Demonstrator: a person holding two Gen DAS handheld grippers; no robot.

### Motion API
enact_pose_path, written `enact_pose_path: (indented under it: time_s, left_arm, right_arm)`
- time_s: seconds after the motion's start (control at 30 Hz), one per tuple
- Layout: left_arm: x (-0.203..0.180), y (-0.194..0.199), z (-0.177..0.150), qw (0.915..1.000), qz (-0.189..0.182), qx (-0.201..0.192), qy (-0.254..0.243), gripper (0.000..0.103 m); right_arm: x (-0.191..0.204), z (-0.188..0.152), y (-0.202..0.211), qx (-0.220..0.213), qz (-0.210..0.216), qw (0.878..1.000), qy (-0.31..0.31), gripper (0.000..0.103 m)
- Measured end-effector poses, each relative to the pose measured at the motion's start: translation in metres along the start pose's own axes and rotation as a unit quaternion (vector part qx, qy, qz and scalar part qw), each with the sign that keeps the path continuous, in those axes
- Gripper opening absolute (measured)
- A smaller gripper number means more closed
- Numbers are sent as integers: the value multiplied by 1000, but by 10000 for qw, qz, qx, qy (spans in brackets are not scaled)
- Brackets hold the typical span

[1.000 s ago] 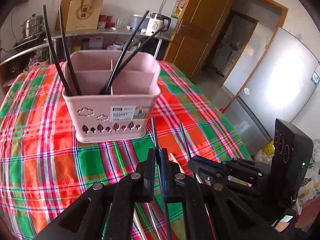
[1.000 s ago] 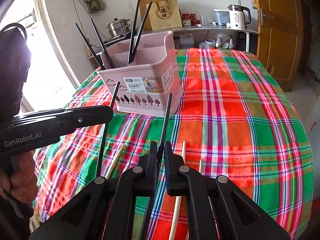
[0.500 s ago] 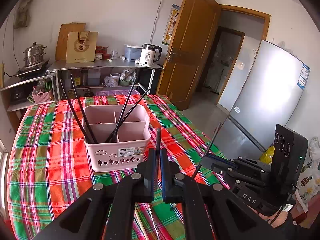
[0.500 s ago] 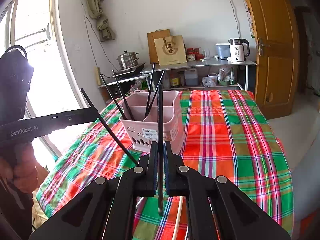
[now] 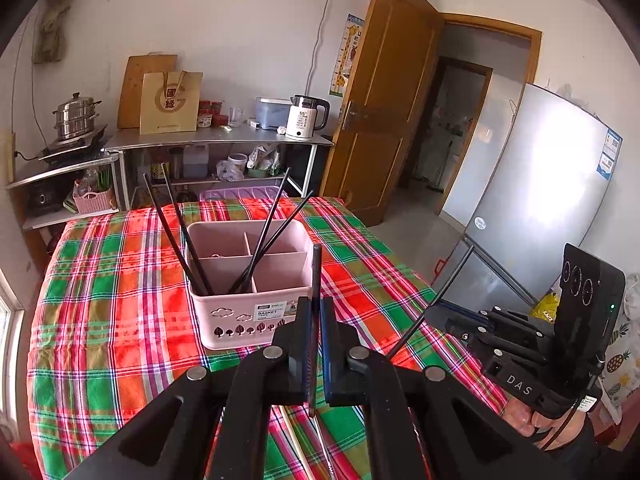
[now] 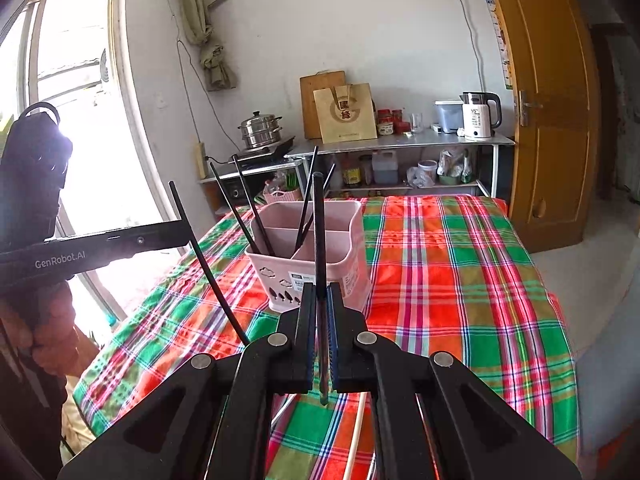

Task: Organize utensils
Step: 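Close the right tool on a black chopstick while the left tool grasps another, then lift both tools with their chopsticks and carry them over the pink basket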

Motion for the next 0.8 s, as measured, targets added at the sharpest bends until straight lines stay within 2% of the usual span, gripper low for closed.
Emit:
enact_pose_path:
  time_s: [0.33, 0.8]
  left_arm:
    - [18, 14, 16, 9997, 234, -54, -21, 4]
    - [49, 43, 91, 9969, 637, -466, -46, 4]
  right_arm:
    - [17, 22, -5, -121, 113, 9997, 203, 5]
    - [46, 80, -21, -459, 408, 9977, 299, 5]
Point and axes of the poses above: each gripper's, at about its wrist camera, not at the fingertips, and y roughly against the way its jaws point, x to its left, z to its top, the point moved 2 cm from there along -y, roughly the way its jaws point, and after that the axes turned 9 degrees about -y, right-handed, at the moved point
